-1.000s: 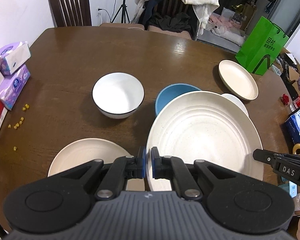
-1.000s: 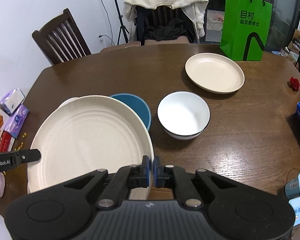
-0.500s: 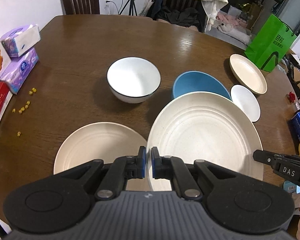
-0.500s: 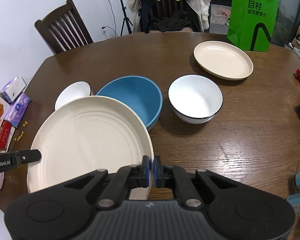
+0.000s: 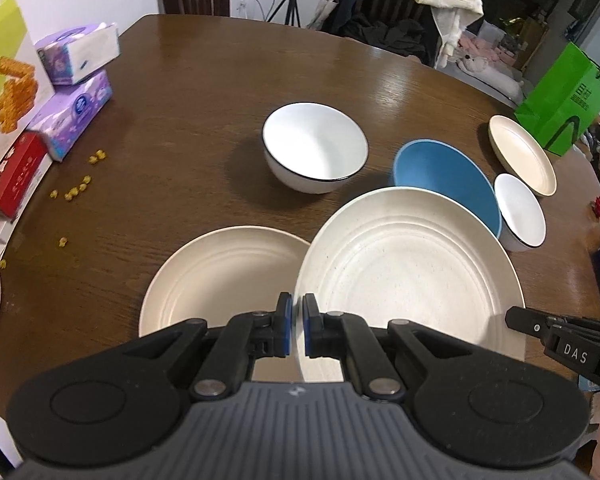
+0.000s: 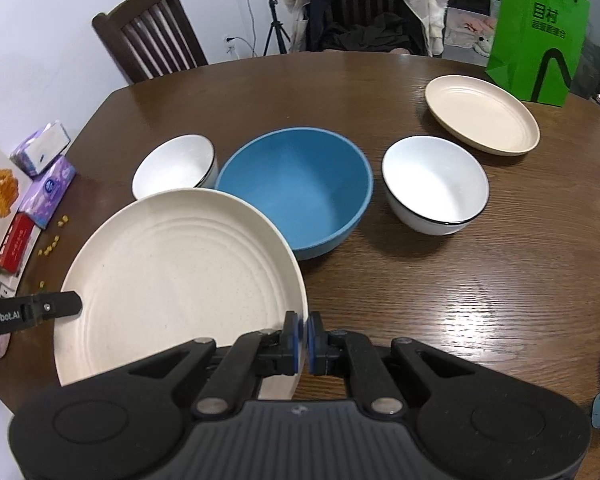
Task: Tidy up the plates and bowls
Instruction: 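Carry both held plates back past the bowls toward the first cream plate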
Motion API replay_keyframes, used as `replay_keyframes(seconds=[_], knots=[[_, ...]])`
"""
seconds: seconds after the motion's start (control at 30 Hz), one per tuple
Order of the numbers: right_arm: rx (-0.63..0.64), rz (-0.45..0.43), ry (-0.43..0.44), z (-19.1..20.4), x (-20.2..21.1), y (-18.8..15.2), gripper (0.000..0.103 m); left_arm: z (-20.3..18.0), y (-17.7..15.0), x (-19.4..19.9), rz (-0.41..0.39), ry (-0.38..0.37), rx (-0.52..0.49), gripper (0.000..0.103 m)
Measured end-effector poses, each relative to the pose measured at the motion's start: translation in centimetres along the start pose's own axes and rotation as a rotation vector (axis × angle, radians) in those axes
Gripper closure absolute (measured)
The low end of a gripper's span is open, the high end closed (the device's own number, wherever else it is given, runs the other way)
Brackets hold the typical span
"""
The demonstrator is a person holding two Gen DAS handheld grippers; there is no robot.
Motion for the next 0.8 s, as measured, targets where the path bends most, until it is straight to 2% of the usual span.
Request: replay_keyframes(seconds=[0.8], knots=[[0.116,0.036,0.06,4.7,-2.8,1.0,0.098,5.2,0.0,0.0,-0.023,0.056,0.11,0.097]])
Point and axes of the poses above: each gripper's, at about its wrist camera, not at the fingertips, and x roughly against the way its jaws point, z to its left, y to its top, the point moved 3 cm from there along -x, roughly the way its jaws point, and after that the axes turned 9 degrees about x, right-handed, at the moved point
